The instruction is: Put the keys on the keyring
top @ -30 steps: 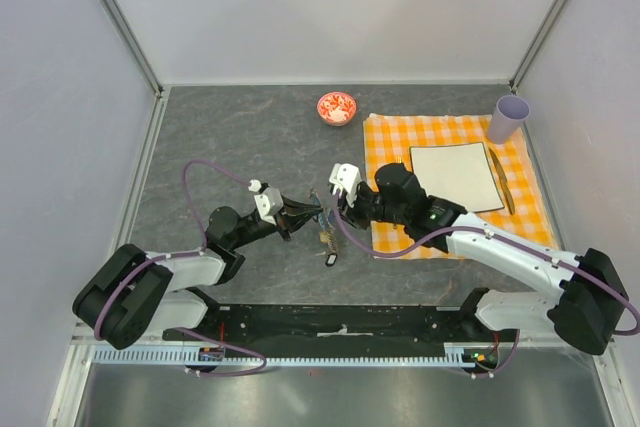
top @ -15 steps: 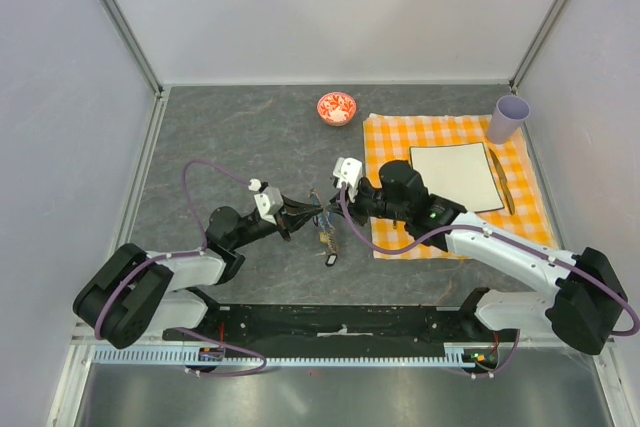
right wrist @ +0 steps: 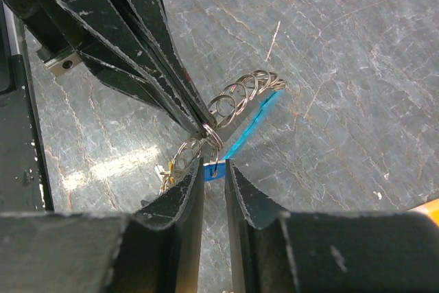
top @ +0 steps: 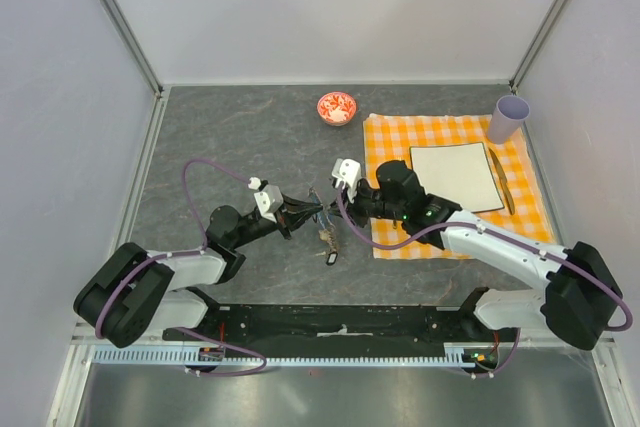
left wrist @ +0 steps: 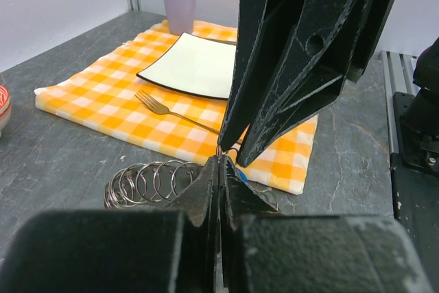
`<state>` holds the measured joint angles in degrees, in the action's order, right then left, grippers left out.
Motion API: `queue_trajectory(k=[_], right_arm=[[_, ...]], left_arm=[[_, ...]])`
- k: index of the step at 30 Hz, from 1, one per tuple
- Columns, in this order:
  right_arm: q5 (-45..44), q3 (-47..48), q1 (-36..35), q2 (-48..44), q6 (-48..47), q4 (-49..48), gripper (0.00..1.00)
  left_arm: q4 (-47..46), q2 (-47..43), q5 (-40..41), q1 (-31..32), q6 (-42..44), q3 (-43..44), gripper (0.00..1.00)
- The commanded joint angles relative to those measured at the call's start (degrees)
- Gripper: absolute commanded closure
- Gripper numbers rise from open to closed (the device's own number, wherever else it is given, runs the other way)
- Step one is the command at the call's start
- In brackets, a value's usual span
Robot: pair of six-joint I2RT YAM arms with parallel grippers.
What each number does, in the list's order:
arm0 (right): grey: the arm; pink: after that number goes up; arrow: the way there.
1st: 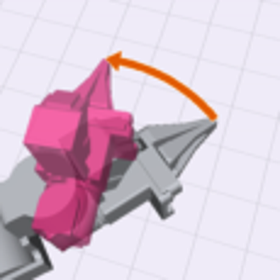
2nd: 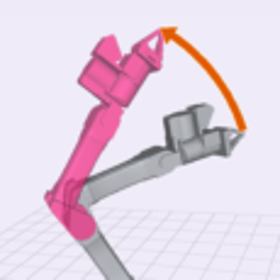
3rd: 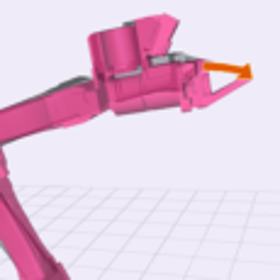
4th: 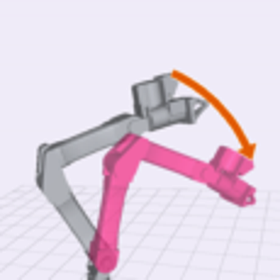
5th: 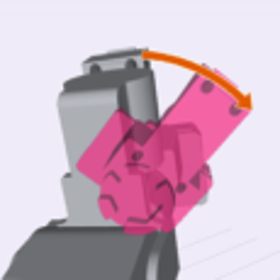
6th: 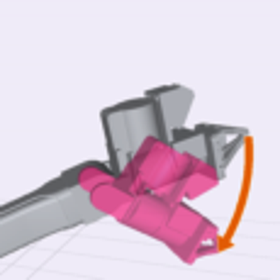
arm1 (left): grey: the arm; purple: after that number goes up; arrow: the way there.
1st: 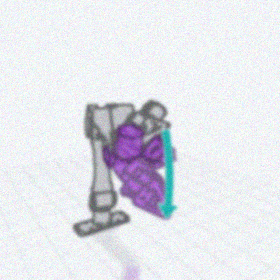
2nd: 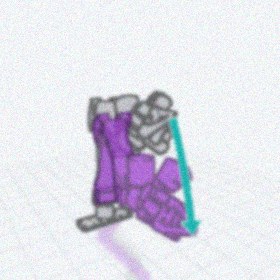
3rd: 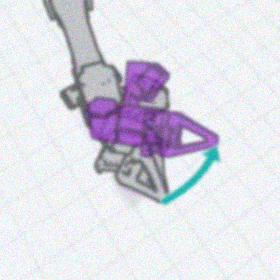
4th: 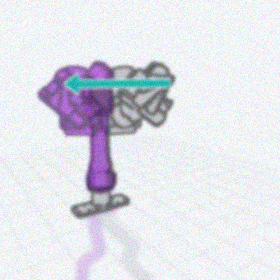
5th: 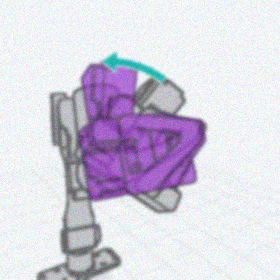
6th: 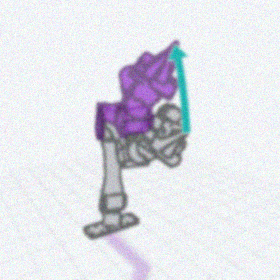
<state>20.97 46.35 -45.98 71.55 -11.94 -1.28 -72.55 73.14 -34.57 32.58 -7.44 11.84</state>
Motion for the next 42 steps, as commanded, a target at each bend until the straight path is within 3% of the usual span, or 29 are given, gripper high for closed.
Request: queue_trajectory(k=[1,3,6,20,28,31,34,40,41,42], right_arm=[[1.9,0.2,0.4,1.1,0.9,-3.0,0.77],[2.0,0.2,0.4,1.4,1.0,-3.3,0.79],[2.6,0.2,0.4,1.5,1.1,-3.5,1.0],[8.8,-3.5,0.4,0.1,8.4,-13.2,1.0],[10.8,-6.6,0.4,0.3,16.2,-25.6,1.0],[10.1,-7.0,0.4,-0.3,15.8,-24.4,0.92],[6.9,-7.9,1.3,-3.5,13.0,-19.8,1.0],[11.0,-6.6,2.2,-3.0,10.5,-14.1,1.0],[11.1,-6.8,2.2,-2.3,10.4,-14.0,1.0],[10.9,-6.7,2.2,-2.1,9.6,-13.7,1.0]], left_arm=[[-22.6,-0.1,0.8,-0.1,-1.3,2.6,0.98],[-22.6,-0.2,0.9,-0.1,-1.4,2.6,0.98],[-22.6,-0.3,1.1,-0.1,-1.4,2.7,0.98],[-22.7,1.3,5.5,3.9,0.7,6.2,0.98],[-22.8,4.1,7.9,8.5,2.4,9.0,0.98],[-22.7,3.8,8.7,8.6,2.5,8.1,0.98],[-22.7,2.8,10.3,8.6,4.0,6.1,0.98],[-21.4,-3.8,19.1,8.5,3.8,-0.8,0.98],[-19.8,-5.0,19.1,8.6,4.1,-1.3,0.97],[-17.4,-6.9,19.0,8.5,4.3,-1.5,0.89]])
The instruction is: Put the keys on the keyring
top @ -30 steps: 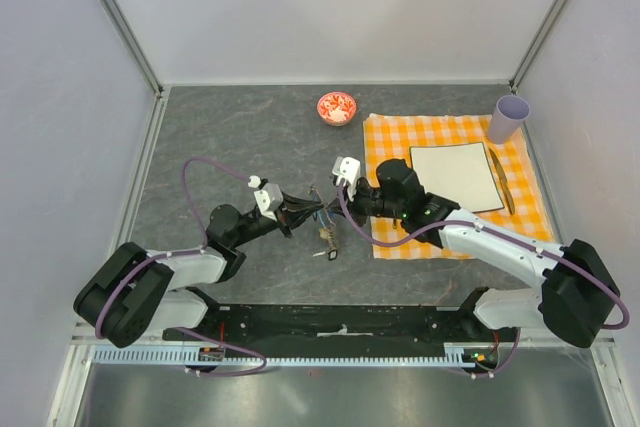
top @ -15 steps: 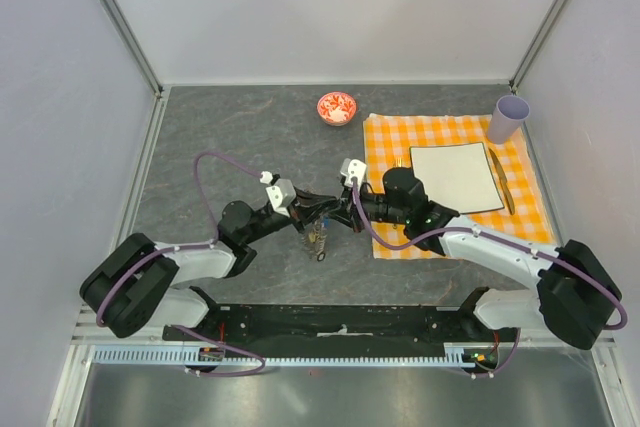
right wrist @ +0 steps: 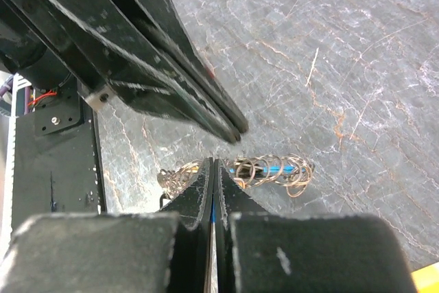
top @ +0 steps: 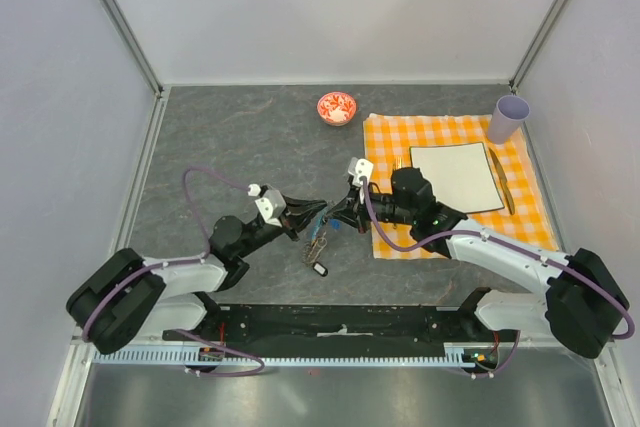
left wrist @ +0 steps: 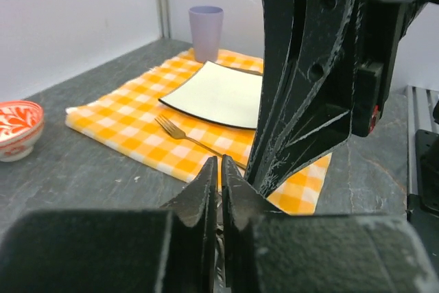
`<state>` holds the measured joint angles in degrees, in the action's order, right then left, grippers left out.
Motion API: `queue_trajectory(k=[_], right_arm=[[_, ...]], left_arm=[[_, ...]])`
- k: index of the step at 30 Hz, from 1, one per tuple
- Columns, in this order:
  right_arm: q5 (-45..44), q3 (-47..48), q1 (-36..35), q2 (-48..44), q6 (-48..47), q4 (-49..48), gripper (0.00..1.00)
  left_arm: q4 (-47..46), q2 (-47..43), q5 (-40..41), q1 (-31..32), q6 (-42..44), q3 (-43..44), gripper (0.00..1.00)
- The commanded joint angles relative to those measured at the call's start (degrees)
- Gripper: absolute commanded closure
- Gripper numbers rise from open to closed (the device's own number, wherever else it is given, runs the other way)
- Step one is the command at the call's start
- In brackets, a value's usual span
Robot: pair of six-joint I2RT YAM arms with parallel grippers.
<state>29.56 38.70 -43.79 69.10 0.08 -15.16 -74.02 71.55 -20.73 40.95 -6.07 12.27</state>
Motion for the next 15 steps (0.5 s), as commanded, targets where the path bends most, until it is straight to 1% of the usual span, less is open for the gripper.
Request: queue_trajectory(k=[1,3,4,5,6,8,10,13,15], right_arm=[[2.3,1.0,0.1,0.3,-3.1,0.7,1.0],[2.3,2.0,0.2,0.3,-6.5,3.7,1.0],[2.0,2.4,0.3,0.4,-7.6,4.9,1.0],[1.6,3.3,0.4,0.8,-8.7,6.2,1.0],[1.4,3.6,0.5,1.0,-9.8,8.0,1.0],[1.5,4.7,0.5,1.7,-11.6,9.5,1.0],[2.3,5.4,0.6,2.1,-13.3,11.8,1.0],[2.3,7.1,0.5,2.2,-15.4,14.7,1.0],[2.1,8.1,0.5,2.0,-16.7,16.5,1.0]], left_arm=[[-6.8,-10.0,4.9,0.2,3.1,-1.6,0.84],[5.2,-15.6,4.8,0.2,5.3,-0.1,0.76],[14.6,-19.8,5.8,0.2,6.0,1.6,0.75],[17.9,-21.3,6.3,0.1,10.4,1.9,0.73],[19.7,-22.2,6.8,0.1,12.0,2.0,0.7],[22.9,-23.8,6.8,-0.1,14.5,1.3,0.68],[24.8,-23.3,3.6,-0.7,15.3,0.9,0.64],[25.7,-20.2,-0.7,-1.7,16.1,1.2,0.63],[24.5,-18.8,-2.7,-2.2,16.1,0.9,0.63]])
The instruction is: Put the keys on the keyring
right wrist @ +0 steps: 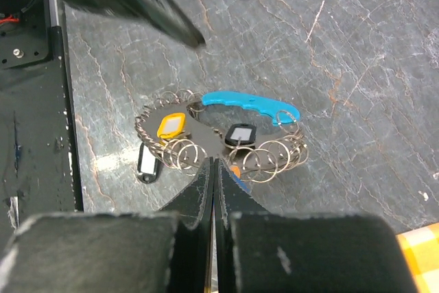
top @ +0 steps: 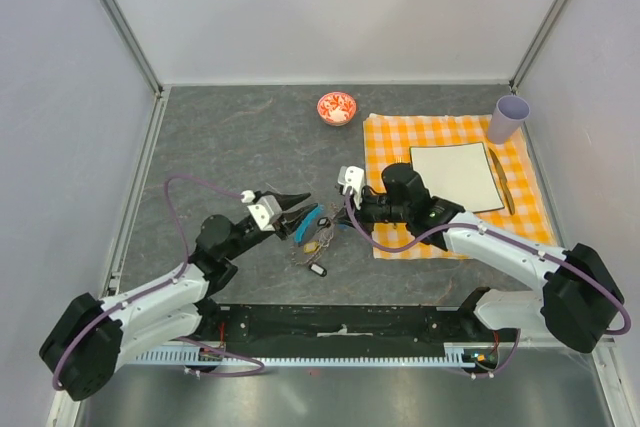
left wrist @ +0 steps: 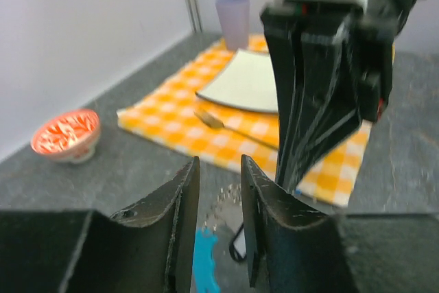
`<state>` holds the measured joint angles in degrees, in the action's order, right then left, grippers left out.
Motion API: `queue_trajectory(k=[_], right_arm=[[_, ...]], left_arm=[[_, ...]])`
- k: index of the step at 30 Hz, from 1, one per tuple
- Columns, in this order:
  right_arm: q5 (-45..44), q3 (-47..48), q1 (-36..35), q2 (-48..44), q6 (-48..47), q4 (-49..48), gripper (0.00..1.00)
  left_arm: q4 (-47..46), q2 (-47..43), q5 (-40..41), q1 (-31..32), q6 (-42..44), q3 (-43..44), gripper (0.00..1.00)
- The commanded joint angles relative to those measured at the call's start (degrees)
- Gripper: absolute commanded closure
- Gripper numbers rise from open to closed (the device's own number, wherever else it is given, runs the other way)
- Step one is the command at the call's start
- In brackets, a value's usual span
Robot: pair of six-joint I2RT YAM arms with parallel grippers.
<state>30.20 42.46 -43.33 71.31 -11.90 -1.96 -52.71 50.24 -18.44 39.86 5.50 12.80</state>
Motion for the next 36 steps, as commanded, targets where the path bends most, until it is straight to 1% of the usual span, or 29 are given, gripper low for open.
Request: queue_trajectory(k=[1,3,4,6,7,9,10,12,13,15,16,19,24,27,29,36], right_arm=[[1.4,4.6,0.1,-0.5,-4.9,3.7,1.0],[1.4,5.2,0.0,-0.9,-5.7,4.4,1.0],[1.7,5.3,0.1,-1.1,-5.9,4.5,1.0],[2.2,5.3,0.0,-1.5,-6.6,4.6,1.0],[2.4,5.4,0.1,-1.4,-6.8,4.9,1.0],[2.5,5.4,0.1,-1.3,-7.3,5.5,1.0],[2.5,5.4,0.1,-1.3,-7.3,5.6,1.0],[2.4,5.2,0.1,-1.3,-7.7,5.8,1.0],[2.4,5.0,0.1,-1.4,-7.7,5.8,1.0],[2.3,4.9,0.1,-1.5,-8.0,5.9,1.0],[2.3,5.0,0.2,-1.5,-8.0,5.8,1.0],[2.5,5.4,0.1,-1.3,-8.1,5.9,1.0],[2.6,5.5,0.1,-1.7,-8.1,5.6,1.0],[2.8,5.4,0.1,-1.8,-8.1,5.2,1.0],[3.3,5.4,0.1,-1.8,-8.1,5.0,1.0],[3.7,5.0,0.1,-2.1,-8.1,4.7,1.0]], left_arm=[[2.6,2.9,-7.6,-2.2,4.2,0.1,0.63],[2.5,4.8,-11.3,-4.0,3.6,0.6,0.62],[2.3,5.6,-14.8,-6.0,2.8,1.3,0.62],[-1.0,8.0,-18.7,-7.7,1.7,1.6,0.62],[-2.3,10.5,-22.7,-9.2,0.9,1.9,0.62],[-5.0,13.7,-27.0,-11.2,0.3,2.7,0.62],[-6.2,16.7,-31.4,-12.1,0.2,3.2,0.62],[-6.9,19.0,-35.4,-14.4,-0.1,4.9,0.62],[-8.4,21.0,-39.3,-14.9,0.0,5.2,0.62],[-8.9,22.4,-40.9,-15.3,0.9,6.5,0.62],[-8.0,23.4,-42.5,-15.3,2.5,7.1,0.62],[-5.9,24.9,-45.7,-15.3,3.7,9.9,0.61],[-6.4,27.6,-48.9,-14.5,4.0,10.7,0.61],[-3.0,29.6,-50.7,-14.2,5.4,12.2,0.62],[-1.1,31.0,-51.4,-13.8,5.7,13.6,0.62],[0.3,33.5,-51.1,-12.1,7.0,15.1,0.62]])
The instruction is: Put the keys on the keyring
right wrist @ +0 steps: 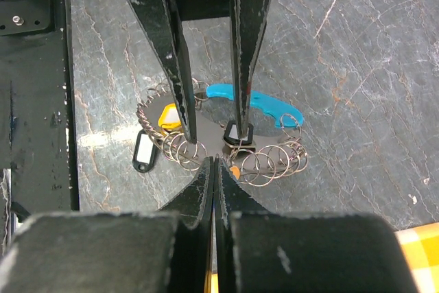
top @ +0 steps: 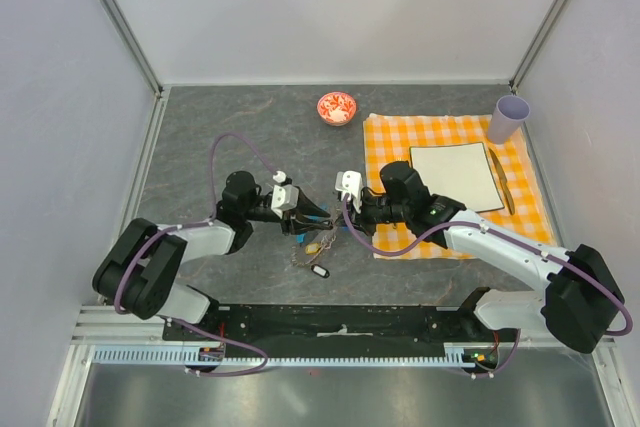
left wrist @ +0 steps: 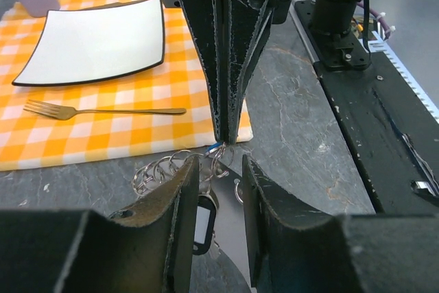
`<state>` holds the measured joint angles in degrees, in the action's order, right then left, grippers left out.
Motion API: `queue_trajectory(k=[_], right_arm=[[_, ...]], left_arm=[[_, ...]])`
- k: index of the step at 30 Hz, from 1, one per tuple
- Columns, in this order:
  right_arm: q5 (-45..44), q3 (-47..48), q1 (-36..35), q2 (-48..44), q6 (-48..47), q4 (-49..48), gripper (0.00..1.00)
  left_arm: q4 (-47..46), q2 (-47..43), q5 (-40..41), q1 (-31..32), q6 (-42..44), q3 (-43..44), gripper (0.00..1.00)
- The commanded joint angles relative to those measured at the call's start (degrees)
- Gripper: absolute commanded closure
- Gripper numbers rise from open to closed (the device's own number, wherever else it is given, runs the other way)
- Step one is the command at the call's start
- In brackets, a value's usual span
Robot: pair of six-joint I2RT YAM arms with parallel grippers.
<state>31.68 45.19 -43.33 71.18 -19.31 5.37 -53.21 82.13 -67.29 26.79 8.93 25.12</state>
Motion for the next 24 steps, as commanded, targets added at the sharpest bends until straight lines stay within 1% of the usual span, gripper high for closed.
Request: queue_trajectory(k=[1,3,9,17,24], right_arm=[[2.2,2.4,0.1,-1.9,-0.6,-2.7,1.0],[2.2,2.3,0.1,-2.0,-0.7,-2.8,1.0],[2.9,2.2,0.1,-2.1,-0.8,-3.2,1.0],[2.5,2.0,0.1,-2.7,-0.8,-3.3,1.0],[2.6,1.9,0.2,-2.7,-0.8,-3.3,1.0]], left_arm=[[1.5,2.0,-2.2,1.3,3.9,3.1,0.62],[3.4,2.6,-2.0,2.1,5.0,4.1,0.62],[4.3,4.2,-1.2,2.6,5.7,5.1,0.62],[14.1,4.9,-1.0,2.6,10.7,7.7,0.62],[16.9,5.2,-1.6,2.6,12.0,8.6,0.63]])
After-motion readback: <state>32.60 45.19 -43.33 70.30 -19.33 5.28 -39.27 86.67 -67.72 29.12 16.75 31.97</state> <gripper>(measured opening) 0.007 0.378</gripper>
